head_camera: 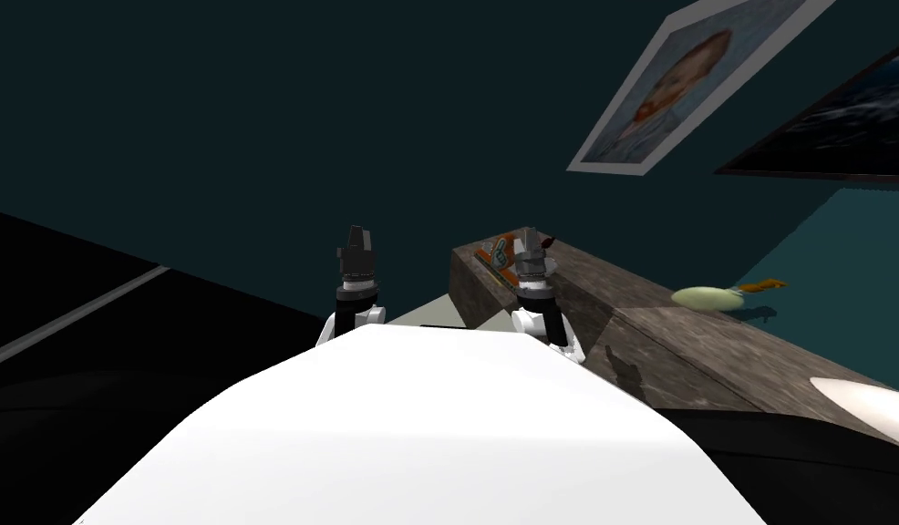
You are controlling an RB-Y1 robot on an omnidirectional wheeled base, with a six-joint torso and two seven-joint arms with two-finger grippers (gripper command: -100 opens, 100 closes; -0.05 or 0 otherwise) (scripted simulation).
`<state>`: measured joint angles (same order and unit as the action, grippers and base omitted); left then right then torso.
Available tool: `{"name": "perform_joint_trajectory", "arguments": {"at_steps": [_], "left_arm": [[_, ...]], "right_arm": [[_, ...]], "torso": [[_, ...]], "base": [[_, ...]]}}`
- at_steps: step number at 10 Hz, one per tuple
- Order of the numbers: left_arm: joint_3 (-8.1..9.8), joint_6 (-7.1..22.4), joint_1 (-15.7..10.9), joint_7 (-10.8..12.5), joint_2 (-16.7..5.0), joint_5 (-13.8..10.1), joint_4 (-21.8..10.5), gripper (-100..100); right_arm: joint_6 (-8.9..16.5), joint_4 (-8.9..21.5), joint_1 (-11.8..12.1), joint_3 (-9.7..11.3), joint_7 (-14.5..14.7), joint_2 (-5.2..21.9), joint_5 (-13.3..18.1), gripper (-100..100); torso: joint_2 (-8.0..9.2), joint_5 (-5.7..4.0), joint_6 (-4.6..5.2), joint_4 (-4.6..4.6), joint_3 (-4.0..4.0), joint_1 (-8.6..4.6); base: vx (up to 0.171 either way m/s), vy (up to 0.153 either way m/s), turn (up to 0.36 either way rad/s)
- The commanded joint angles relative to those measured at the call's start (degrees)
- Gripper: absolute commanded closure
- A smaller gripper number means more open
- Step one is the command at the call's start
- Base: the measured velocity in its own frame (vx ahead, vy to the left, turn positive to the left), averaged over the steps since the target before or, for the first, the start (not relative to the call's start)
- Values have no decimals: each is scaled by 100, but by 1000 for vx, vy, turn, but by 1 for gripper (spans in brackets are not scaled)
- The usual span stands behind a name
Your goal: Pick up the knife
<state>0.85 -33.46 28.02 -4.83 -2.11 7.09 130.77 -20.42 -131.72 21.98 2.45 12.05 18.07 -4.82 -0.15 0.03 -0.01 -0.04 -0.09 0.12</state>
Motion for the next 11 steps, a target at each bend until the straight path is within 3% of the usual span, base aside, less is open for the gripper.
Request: {"name": "perform_joint_trajectory", "arguments": {"at_steps": [1, 2, 3, 4, 5, 6, 7, 8, 9, 10, 11], "left_arm": [[0, 0, 0, 0, 0, 0, 0, 0], [0, 0, 0, 0, 0, 0, 0, 0], [0, 0, 0, 0, 0, 0, 0, 0], [0, 0, 1, 0, 0, 0, 0, 0], [0, 0, 0, 0, 0, 0, 0, 0], [0, 0, 1, 0, 0, 0, 0, 0], [0, 0, 0, 0, 0, 0, 0, 0], [0, 0, 1, 0, 0, 0, 0, 0], [0, 0, 0, 0, 0, 0, 0, 0], [1, 0, 1, 0, 0, 0, 0, 0], [0, 0, 0, 0, 0, 0, 0, 0]], "right_arm": [[151, 4, -61, 31, 70, 183, -71, -100], [380, 64, -186, 82, 186, 405, -238, -100], [380, 64, -186, 82, 186, 489, -238, -100], [622, 124, -310, 142, 307, 703, -416, -100], [622, 124, -310, 142, 307, 805, -416, -100], [872, 182, -434, 213, 432, 1020, -603, -100], [874, 182, -434, 213, 432, 1129, -603, -100], [1103, 238, -556, 294, 561, 1340, -799, -100], [1135, 238, -556, 294, 561, 1461, -799, -100], [1399, 290, -675, 385, 692, 1650, -1002, -100], [1405, 290, -675, 385, 692, 1798, -1002, -100]], "torso": [[0, 0, 0, 0, 0, 0], [3, 0, 3, 1, 2, -3], [-1, 0, 0, 0, 0, -2], [1, -1, 3, 0, 0, -4], [-3, 0, 0, -1, -2, -1], [0, 0, 4, 0, 0, 0], [-2, 0, 1, -1, -1, 1], [0, 0, 4, 0, 0, -1], [-1, 1, 0, 0, -1, 3], [2, 0, 5, 0, 1, -1], [0, 0, 1, 0, 0, -3]], "base": [[27, 22, 70], [40, 24, 143], [37, 19, 65], [46, 31, 123], [37, 29, 73], [44, 33, 125], [39, 23, 78], [39, 35, 177], [34, 21, 73], [39, 18, 154], [36, 14, 69]]}}
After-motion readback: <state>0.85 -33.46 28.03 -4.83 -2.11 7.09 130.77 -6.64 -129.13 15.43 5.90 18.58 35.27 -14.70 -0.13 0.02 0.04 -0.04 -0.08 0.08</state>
